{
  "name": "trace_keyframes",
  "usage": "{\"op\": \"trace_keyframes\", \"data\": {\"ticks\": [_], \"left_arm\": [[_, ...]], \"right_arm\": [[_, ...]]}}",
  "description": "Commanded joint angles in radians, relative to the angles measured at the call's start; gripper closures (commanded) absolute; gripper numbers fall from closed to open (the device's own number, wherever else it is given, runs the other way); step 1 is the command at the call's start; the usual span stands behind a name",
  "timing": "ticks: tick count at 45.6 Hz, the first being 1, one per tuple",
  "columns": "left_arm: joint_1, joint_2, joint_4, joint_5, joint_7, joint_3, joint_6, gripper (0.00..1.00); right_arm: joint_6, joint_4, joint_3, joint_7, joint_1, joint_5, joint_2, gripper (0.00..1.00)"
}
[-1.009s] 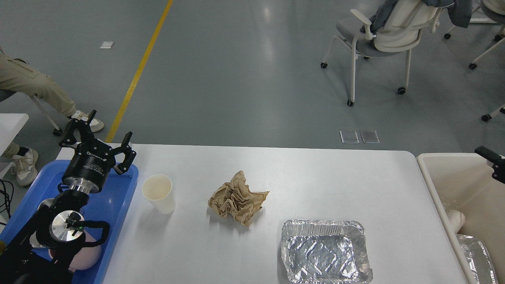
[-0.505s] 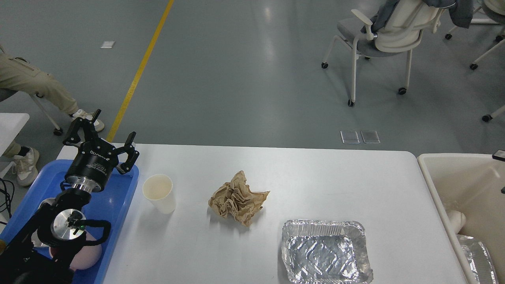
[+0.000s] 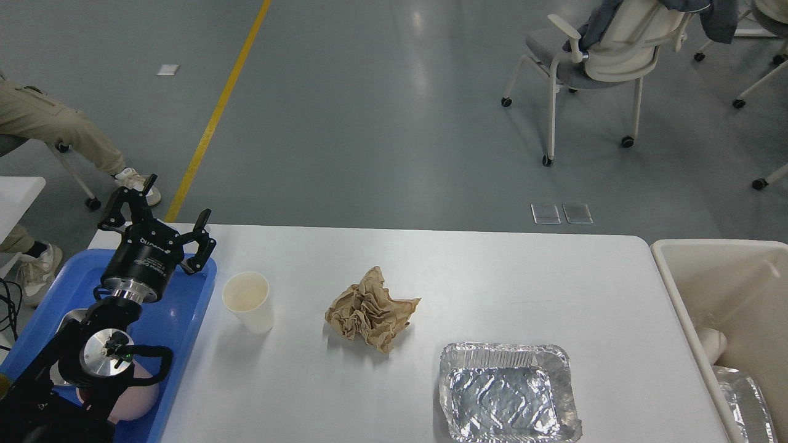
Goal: Tidy desktop
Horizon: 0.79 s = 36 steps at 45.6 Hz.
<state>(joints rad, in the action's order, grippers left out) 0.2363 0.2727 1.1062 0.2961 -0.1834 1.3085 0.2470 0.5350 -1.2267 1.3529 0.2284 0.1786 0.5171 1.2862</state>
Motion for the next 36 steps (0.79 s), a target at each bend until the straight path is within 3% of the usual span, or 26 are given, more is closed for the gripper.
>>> {"op": "trace_keyframes", "data": {"ticks": [1,9,15,27,36], "left_arm": [[0.000,-0.001,0.001,0.000,-0.001,0.002,-0.002,0.03],[-0.002,0.005,0.001,0.002,-0.001,0.002,-0.002,0.03],[-0.005,0.008,0.001,0.002,-0.002,0.002,-0.006,0.03],[-0.014,0.017,0.001,0.003,-0.004,0.015,-0.006,0.03],[-0.014,0.034,0.001,0.003,-0.005,0.021,-0.005,0.03]], "right_arm": [[0.035,-0.007,-0.003,0.000,-0.008,0.001,-0.001,0.00],[0.114,-0.008,-0.014,-0.001,-0.013,0.035,0.007,0.00],[0.109,-0.002,-0.018,-0.001,-0.056,0.257,-0.014,0.00],[0.109,-0.011,-0.066,0.000,-0.096,0.704,-0.255,0.00],[0.100,-0.037,-0.316,0.009,-0.237,0.833,-0.375,0.00]]}}
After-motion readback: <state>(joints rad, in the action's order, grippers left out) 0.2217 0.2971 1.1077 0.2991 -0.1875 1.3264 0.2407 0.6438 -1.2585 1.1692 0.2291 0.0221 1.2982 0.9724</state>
